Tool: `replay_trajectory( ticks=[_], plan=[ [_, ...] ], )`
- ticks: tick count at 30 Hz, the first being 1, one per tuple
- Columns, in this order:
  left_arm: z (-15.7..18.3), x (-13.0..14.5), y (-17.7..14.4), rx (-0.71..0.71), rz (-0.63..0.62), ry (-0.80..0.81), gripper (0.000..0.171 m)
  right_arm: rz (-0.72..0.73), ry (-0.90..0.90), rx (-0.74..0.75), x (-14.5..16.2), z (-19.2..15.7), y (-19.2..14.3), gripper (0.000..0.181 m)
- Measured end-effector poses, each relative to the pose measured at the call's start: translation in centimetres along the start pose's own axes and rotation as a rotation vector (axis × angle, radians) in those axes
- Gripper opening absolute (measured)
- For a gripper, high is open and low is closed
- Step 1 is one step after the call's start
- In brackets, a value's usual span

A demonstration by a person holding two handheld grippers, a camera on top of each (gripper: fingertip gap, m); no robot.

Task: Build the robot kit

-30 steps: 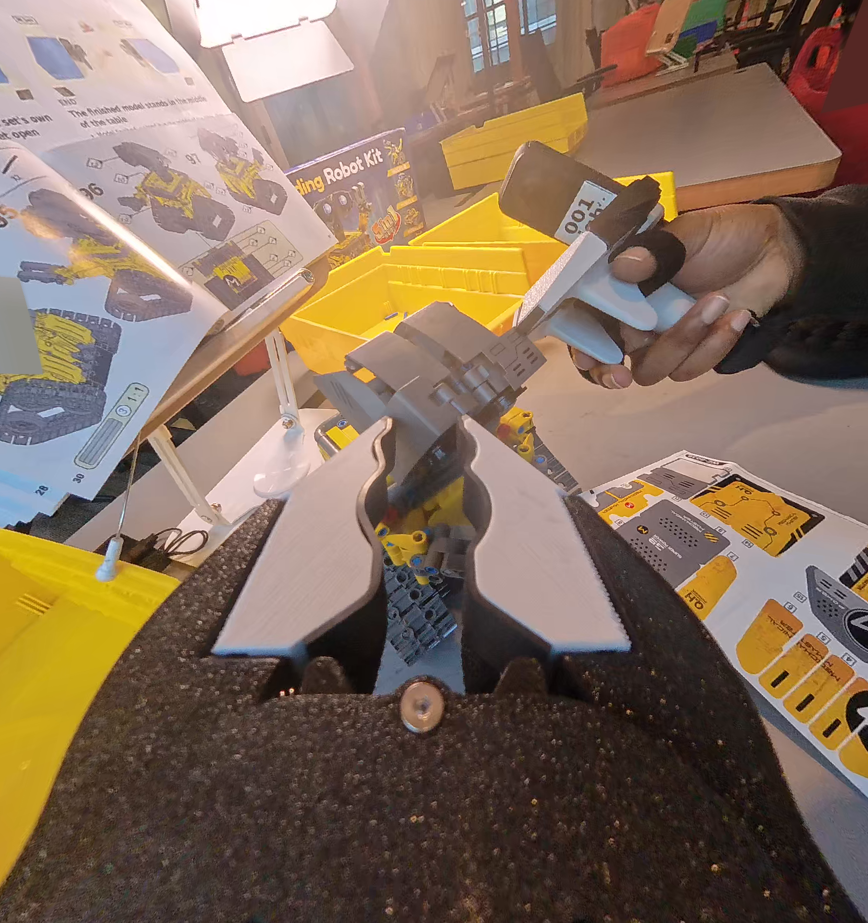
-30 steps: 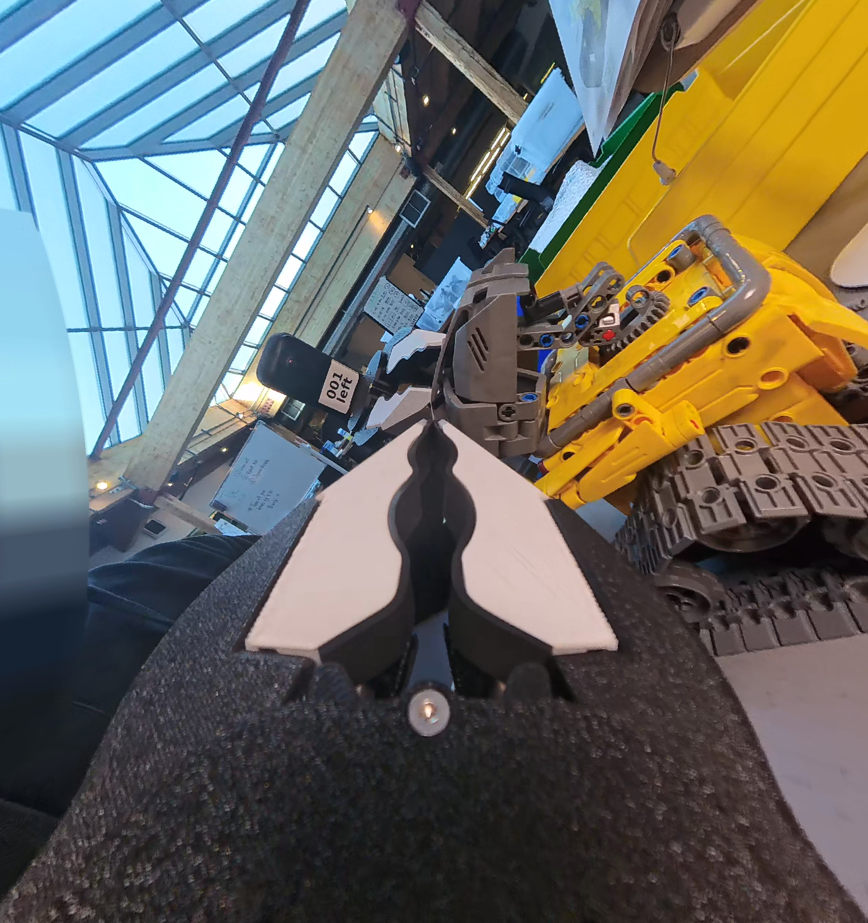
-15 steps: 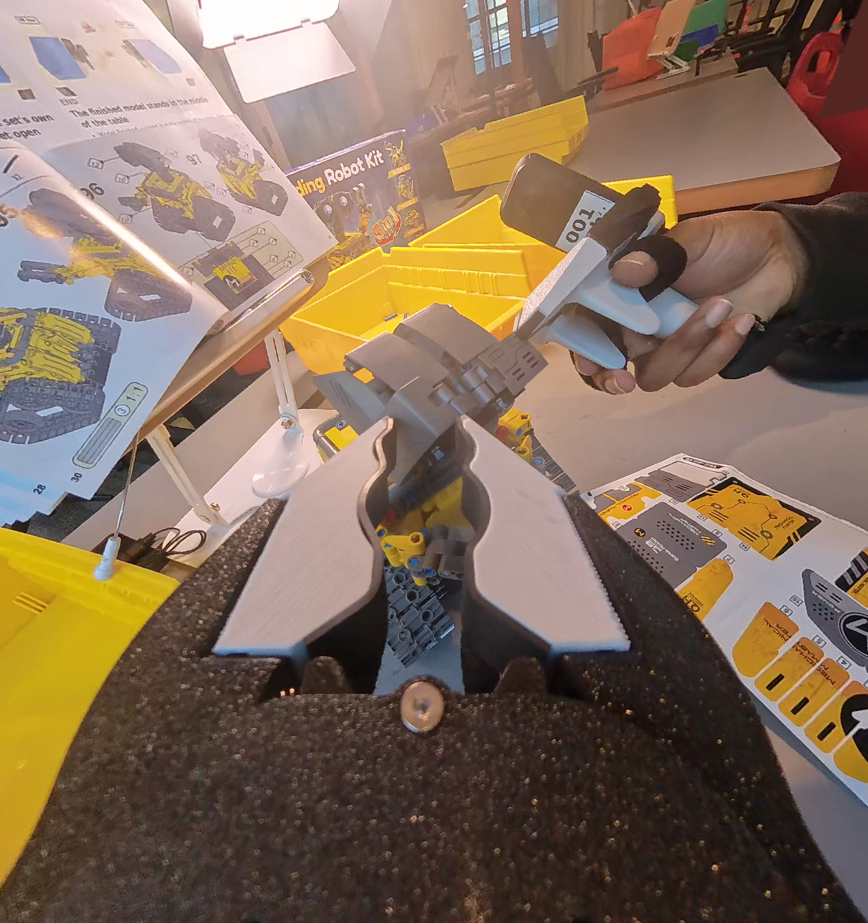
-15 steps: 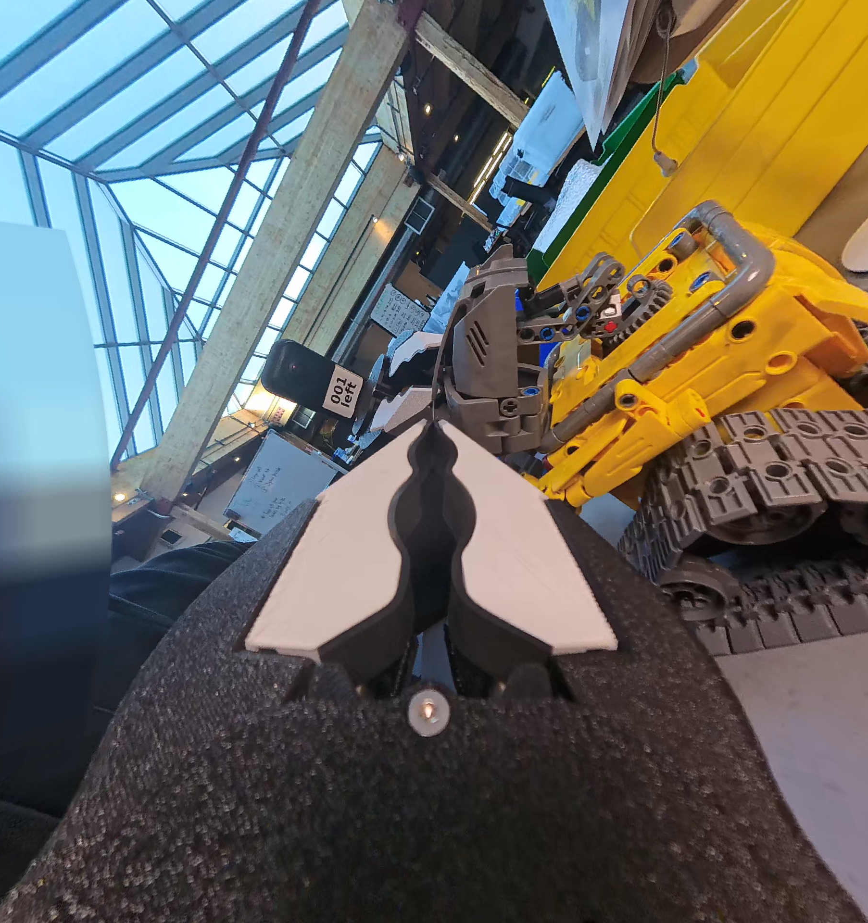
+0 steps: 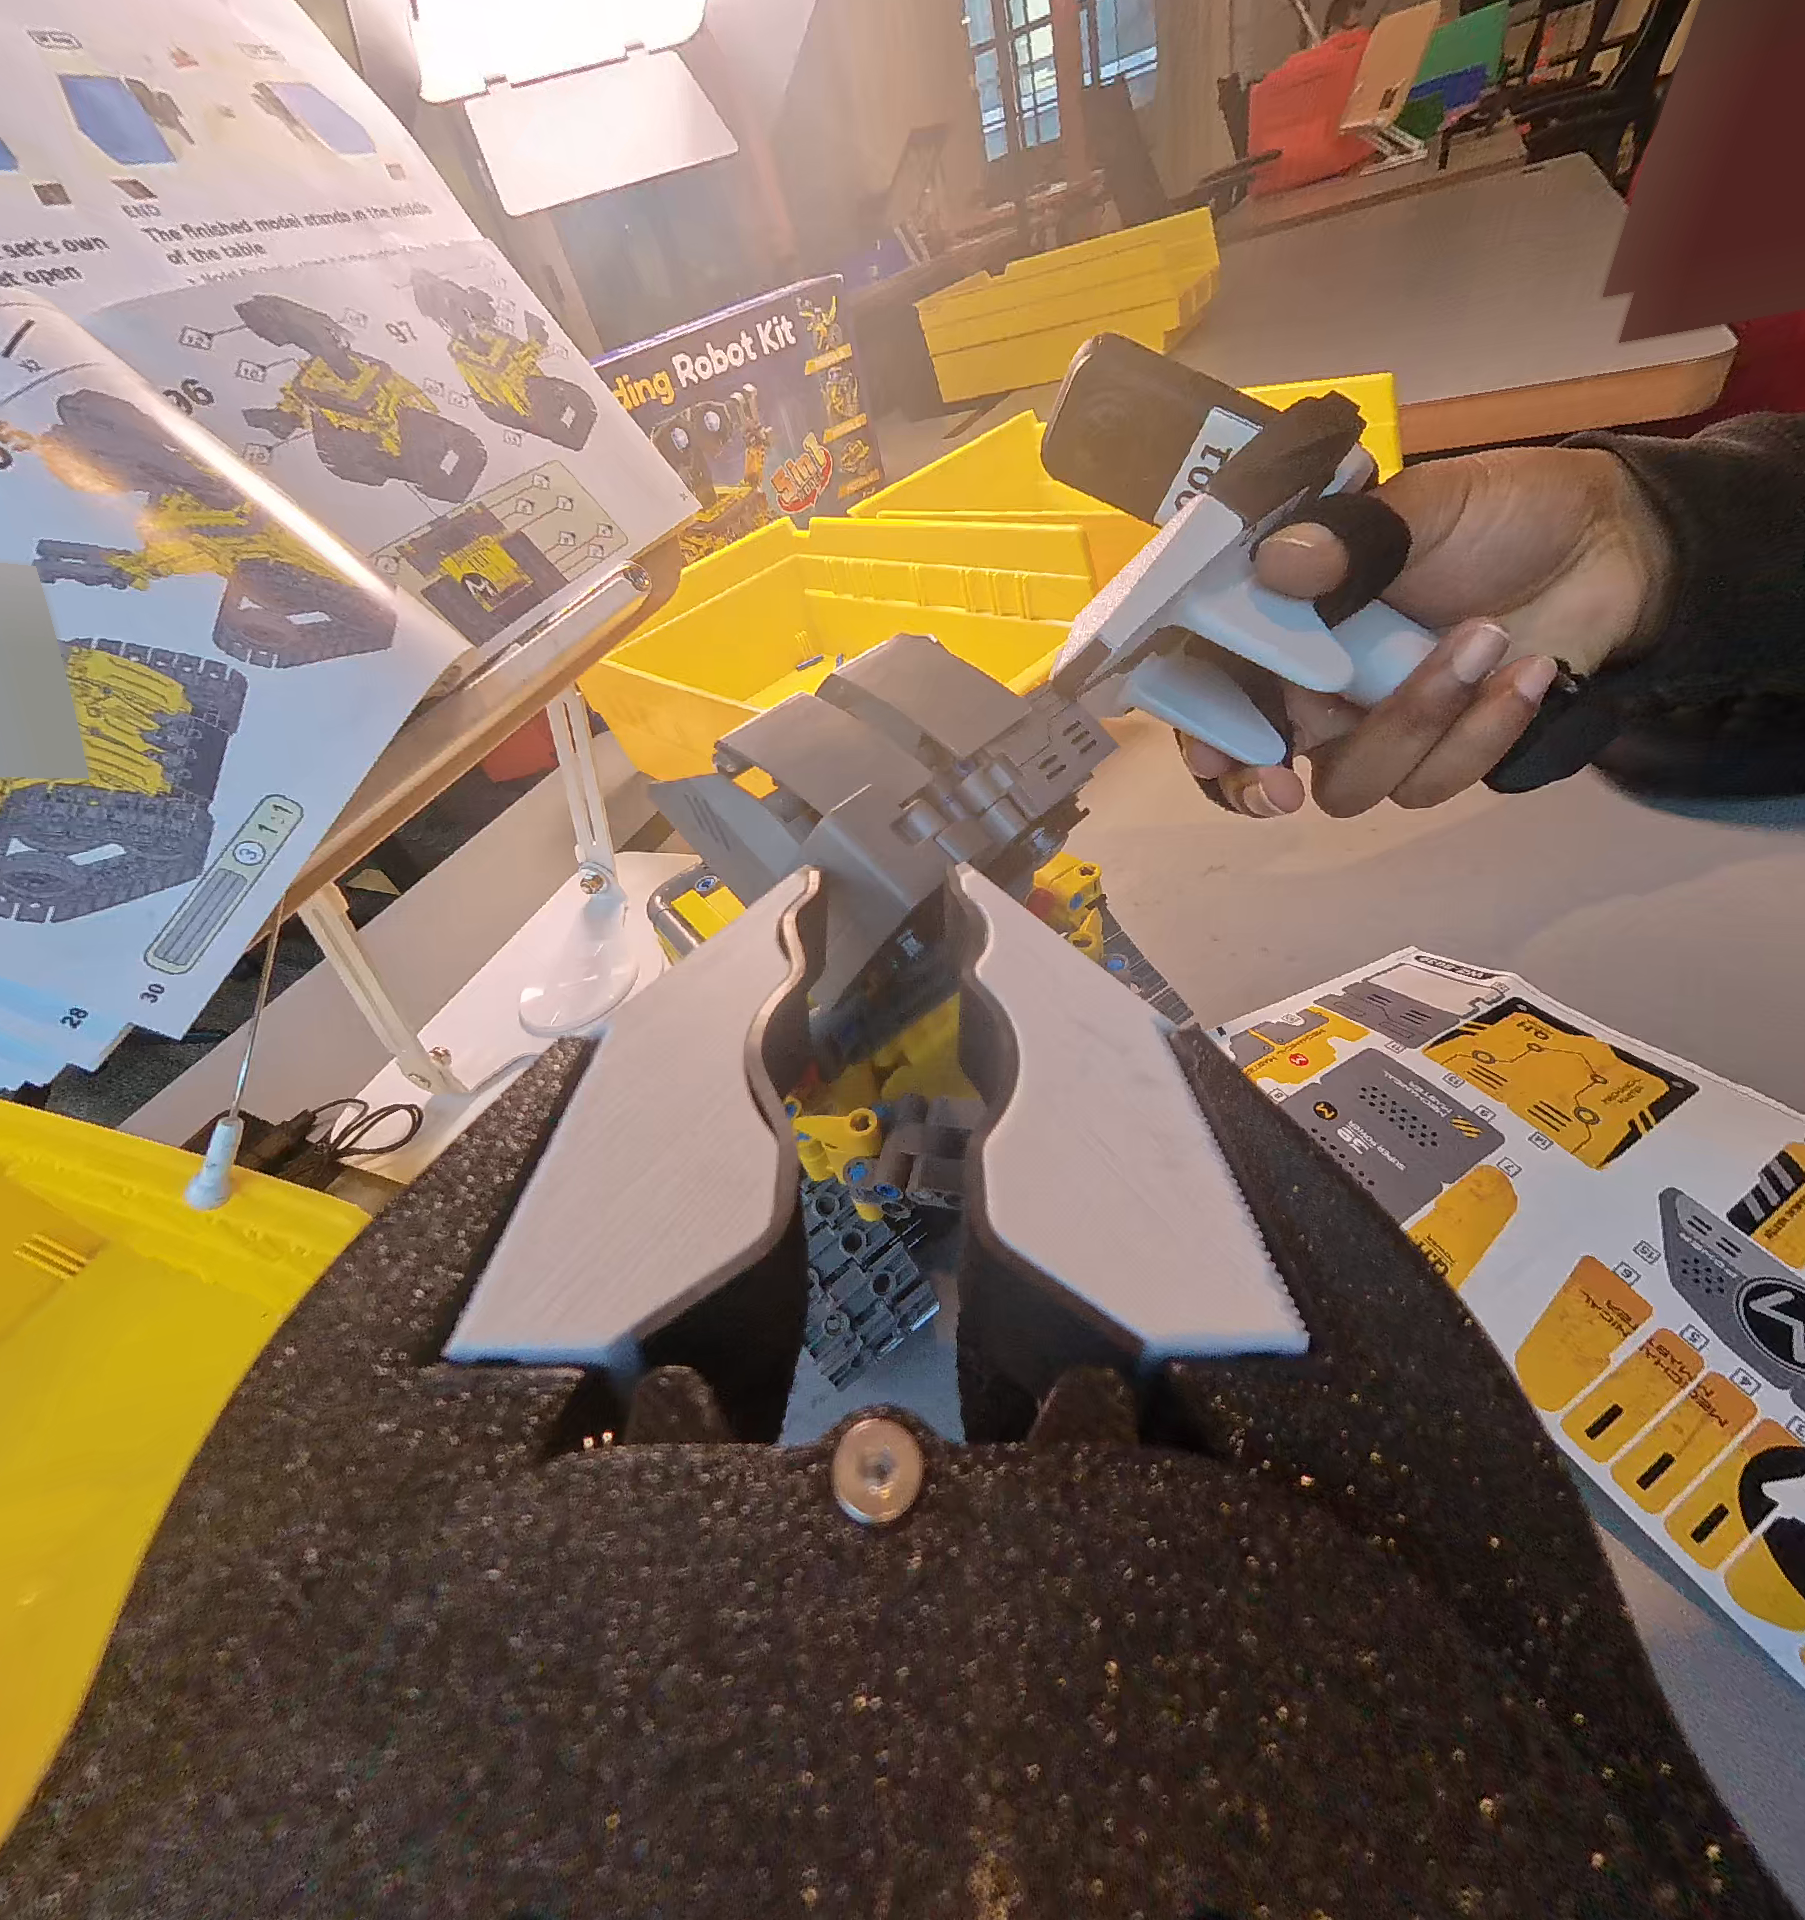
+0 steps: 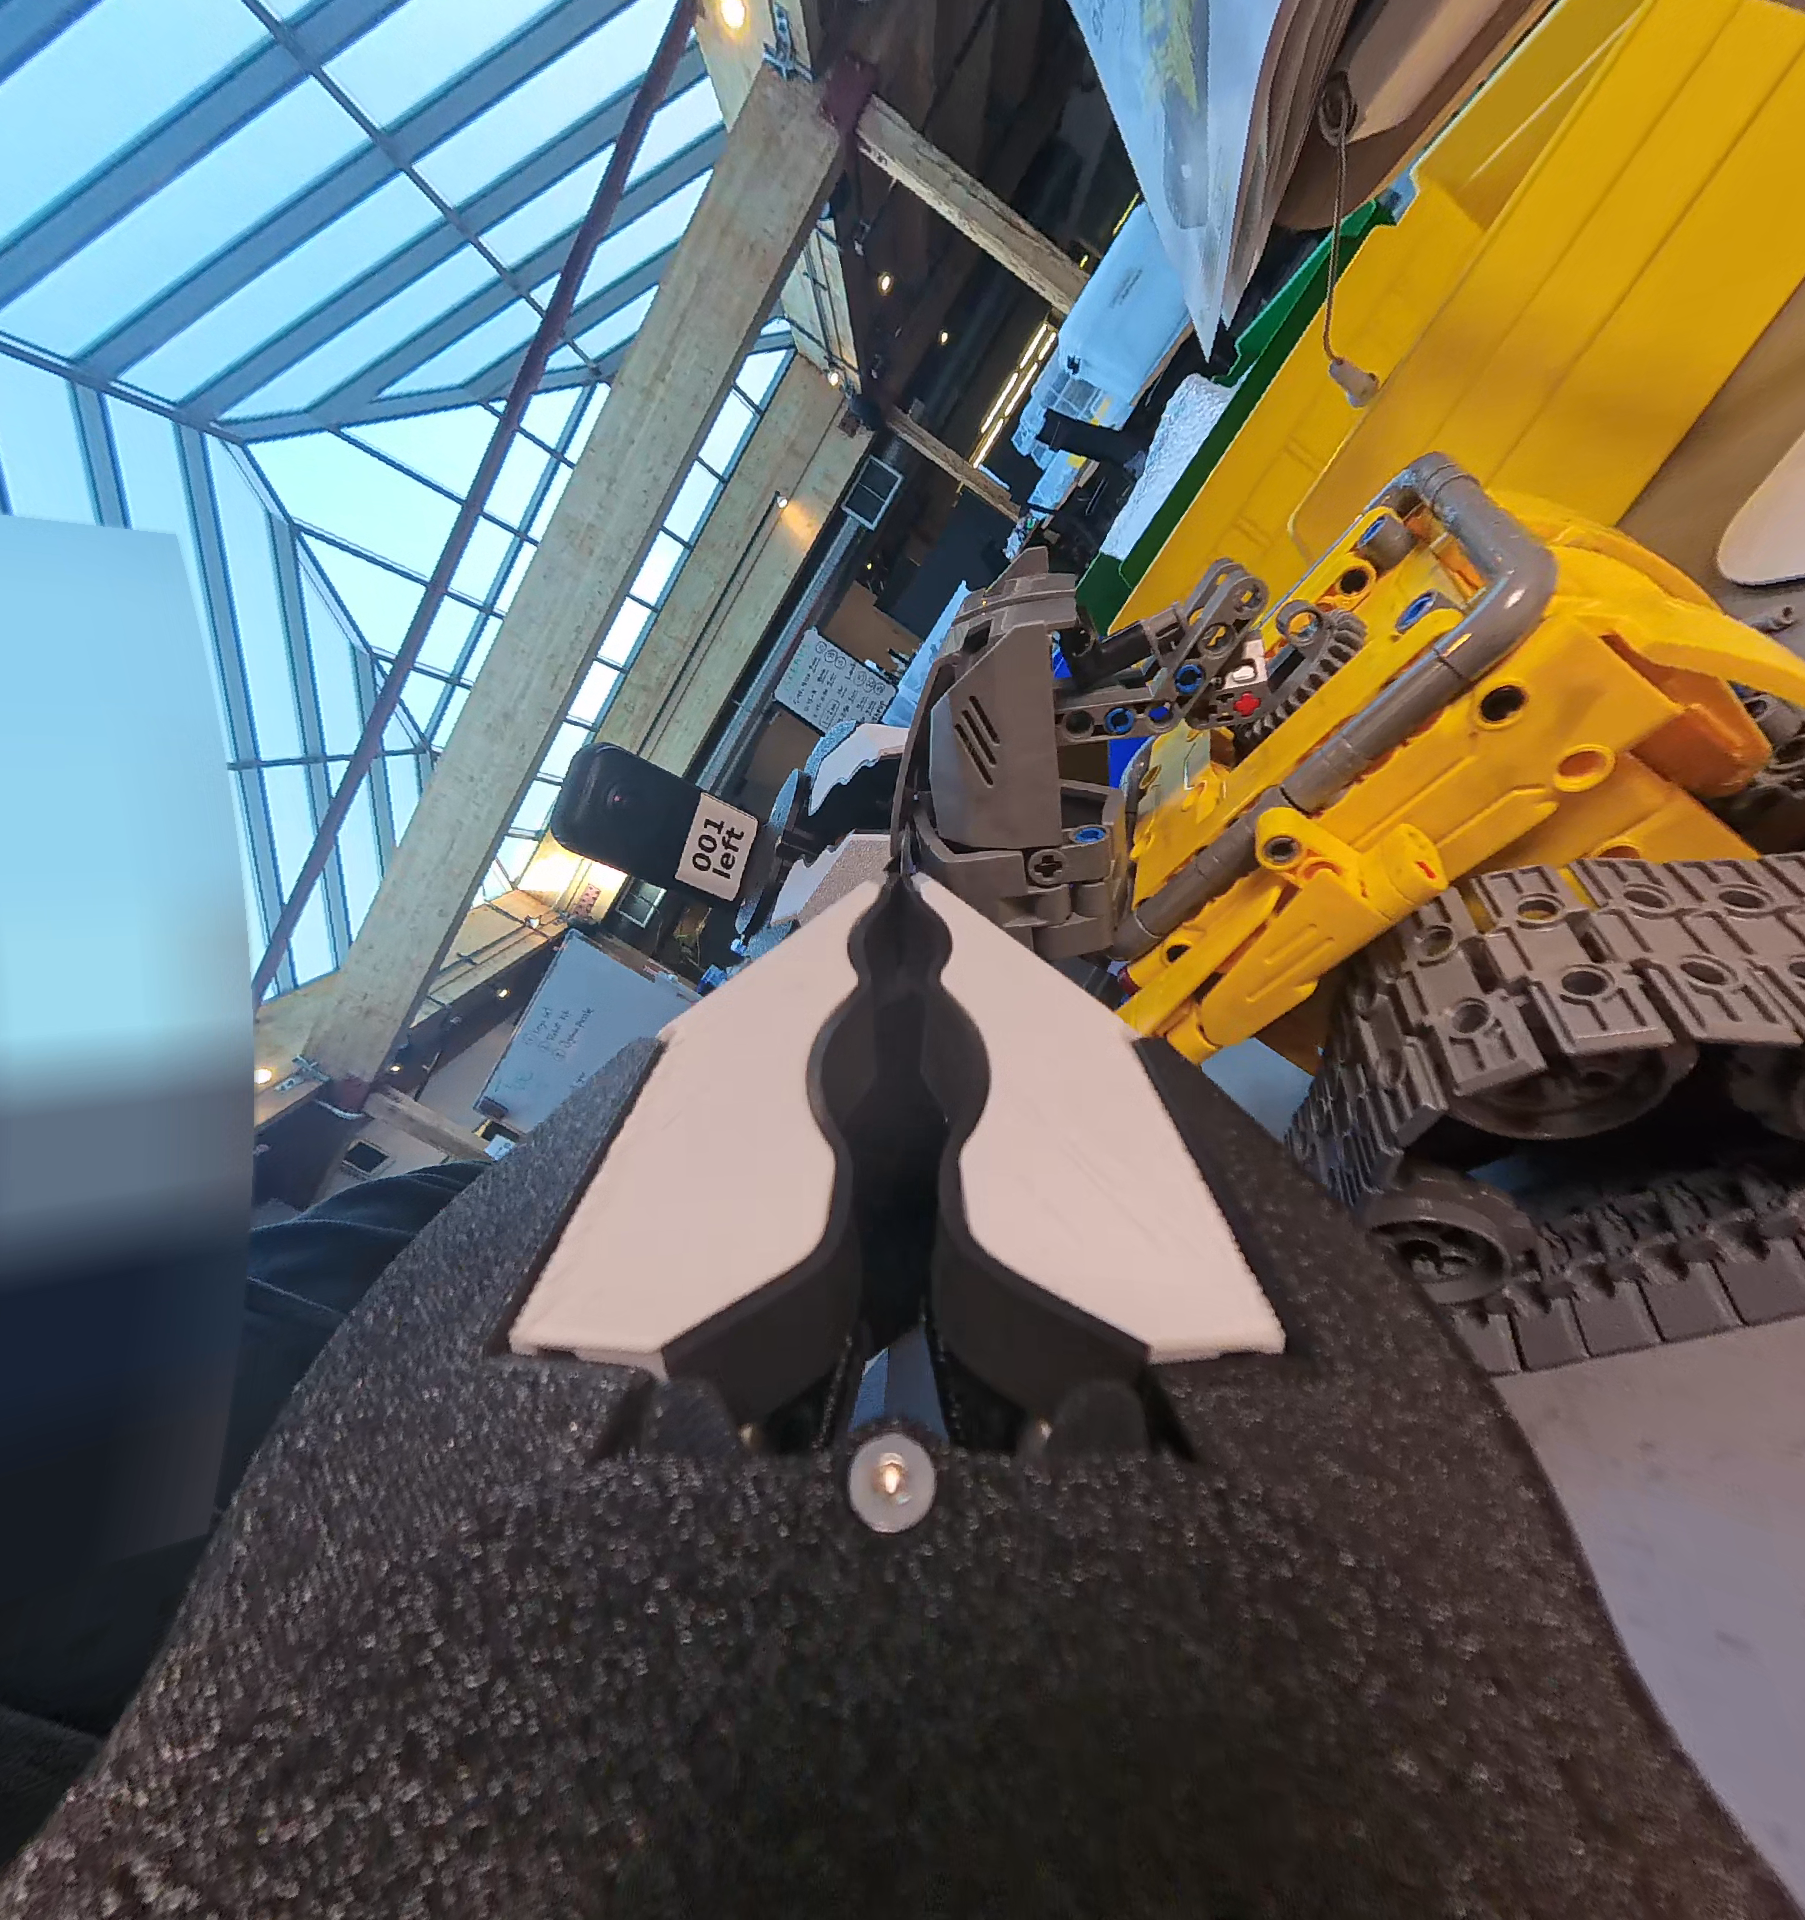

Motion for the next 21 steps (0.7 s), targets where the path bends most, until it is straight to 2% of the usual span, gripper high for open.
replay_trajectory(
  ticks=[21],
  plan=[
    [0.01,-0.02,-0.04,0.004,0.003,-0.002,0.020,0.004,-0.029,0.016,-0.05,0.17,0.01,0.000]
  ],
)
Point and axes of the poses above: each gripper's, where its closed fingertips meet, y out along the fingers, x out of its underside, z = x × y across the jaws, the point moved 2 cm from there along -y, back along the fingers, and after that the axes turned 14 degrees about y, right-handed, at the moved point
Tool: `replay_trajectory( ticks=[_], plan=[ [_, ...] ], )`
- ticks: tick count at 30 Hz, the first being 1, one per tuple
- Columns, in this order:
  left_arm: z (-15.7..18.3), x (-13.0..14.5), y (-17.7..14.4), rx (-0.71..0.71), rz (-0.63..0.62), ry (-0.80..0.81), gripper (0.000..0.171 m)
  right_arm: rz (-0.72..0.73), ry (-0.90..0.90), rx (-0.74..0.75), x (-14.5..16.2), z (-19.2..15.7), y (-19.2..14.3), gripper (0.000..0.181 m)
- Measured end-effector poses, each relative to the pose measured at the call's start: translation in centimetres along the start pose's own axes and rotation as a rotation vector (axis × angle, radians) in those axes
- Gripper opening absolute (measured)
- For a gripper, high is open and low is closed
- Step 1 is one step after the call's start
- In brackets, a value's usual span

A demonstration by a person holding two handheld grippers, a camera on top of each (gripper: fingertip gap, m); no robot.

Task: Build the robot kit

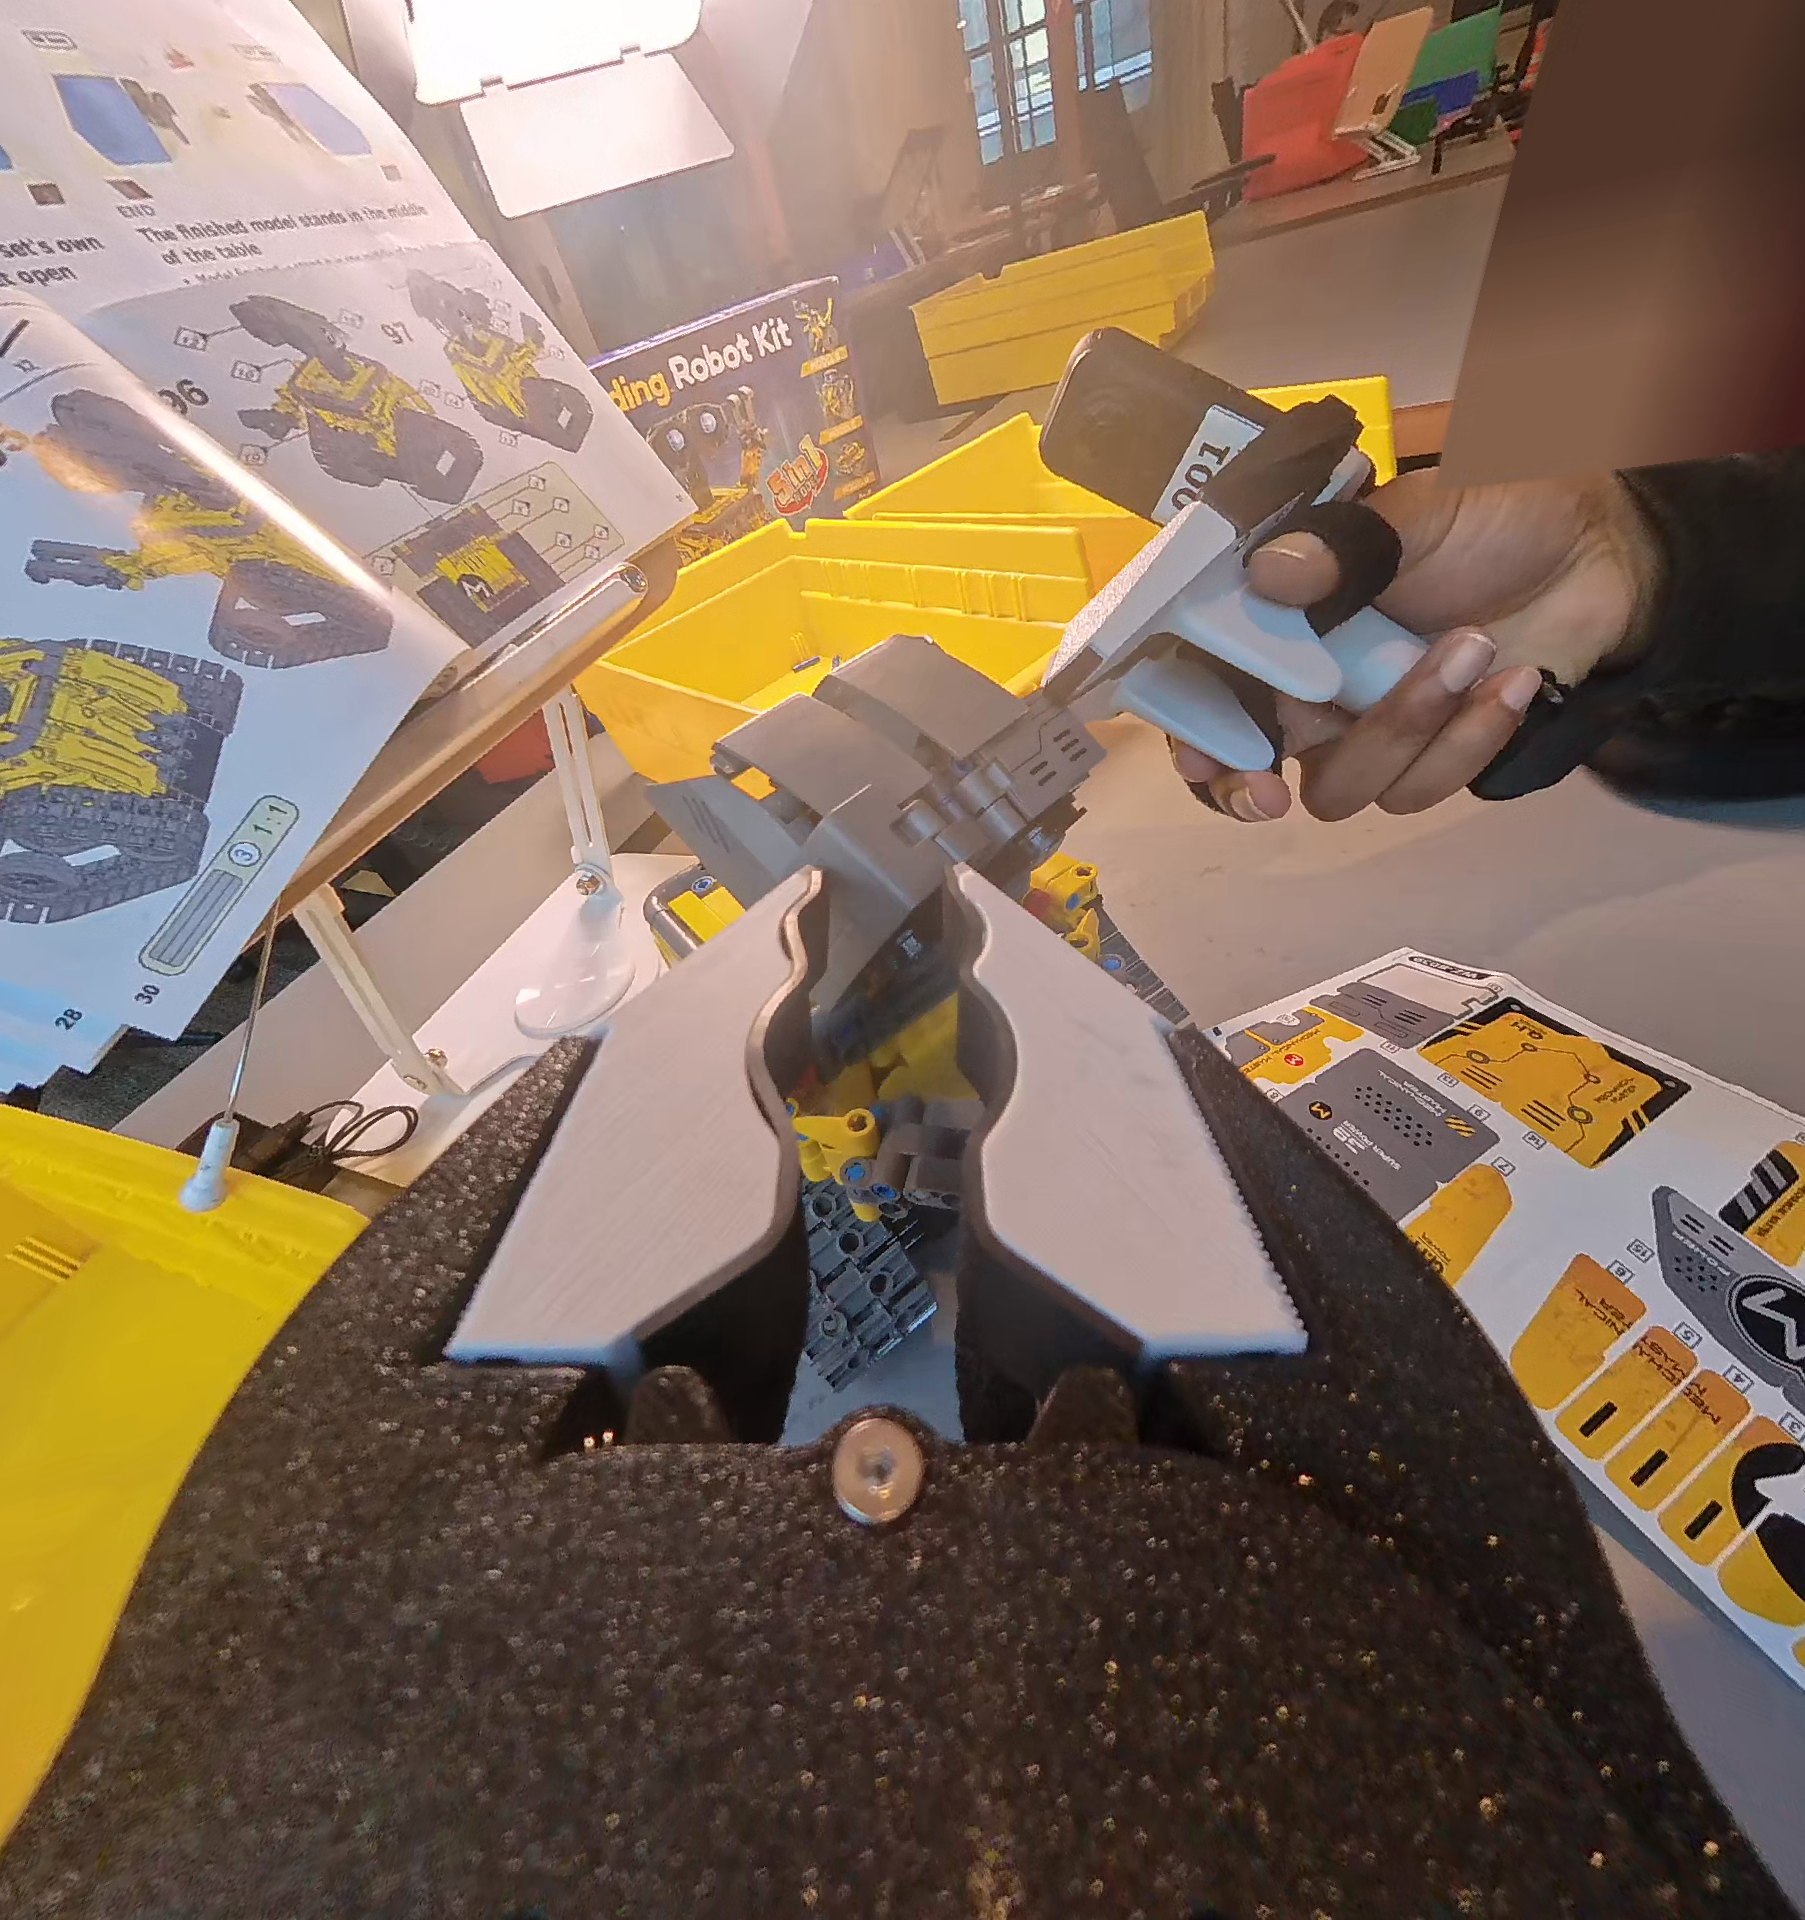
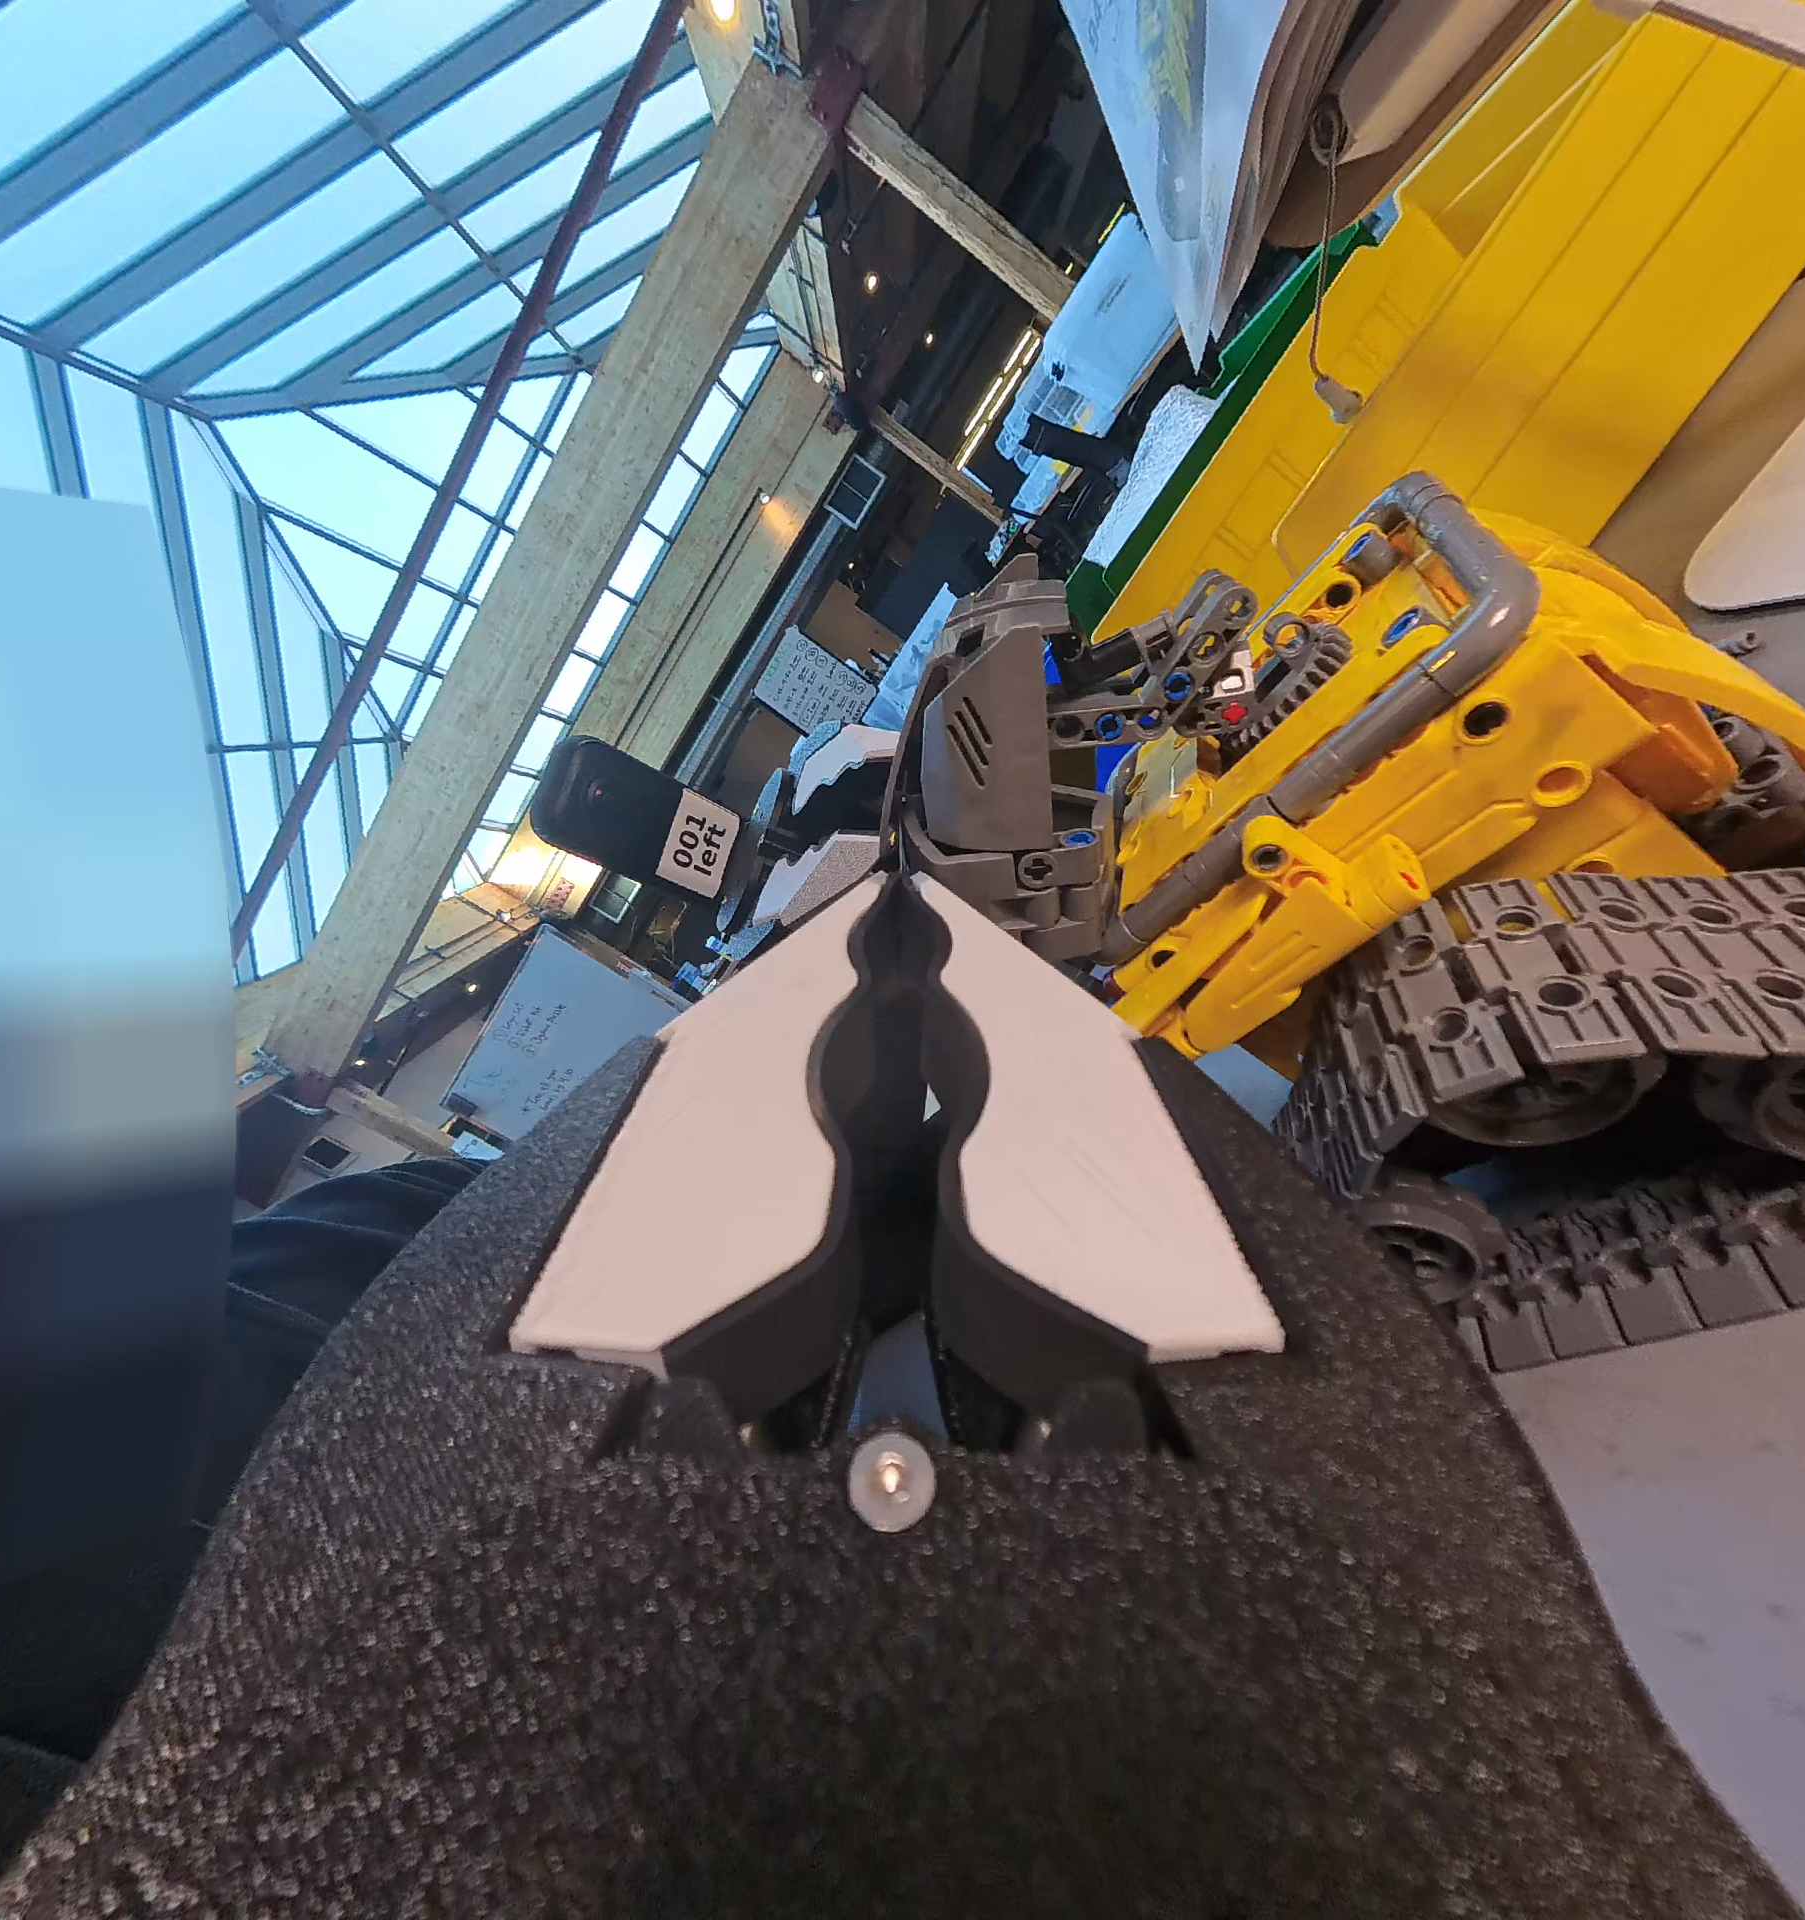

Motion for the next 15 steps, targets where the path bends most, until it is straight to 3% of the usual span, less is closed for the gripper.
replay_trajectory(
  ticks=[15],
  plan=[
    [0.02,-0.02,-0.01,0.002,0.003,-0.002,0.020,-0.001,-0.013,0.009,-0.01,0.08,-0.07,0.000]
  ],
)
Point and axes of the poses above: each gripper's, where its closed fingertips meet, y out along the fingers, x out of its underside, z = x × y across the jaws, the point moved 2 cm from there along -y, back along the fingers, and after that the axes turned 14 degrees about y, right-handed, at the moved point
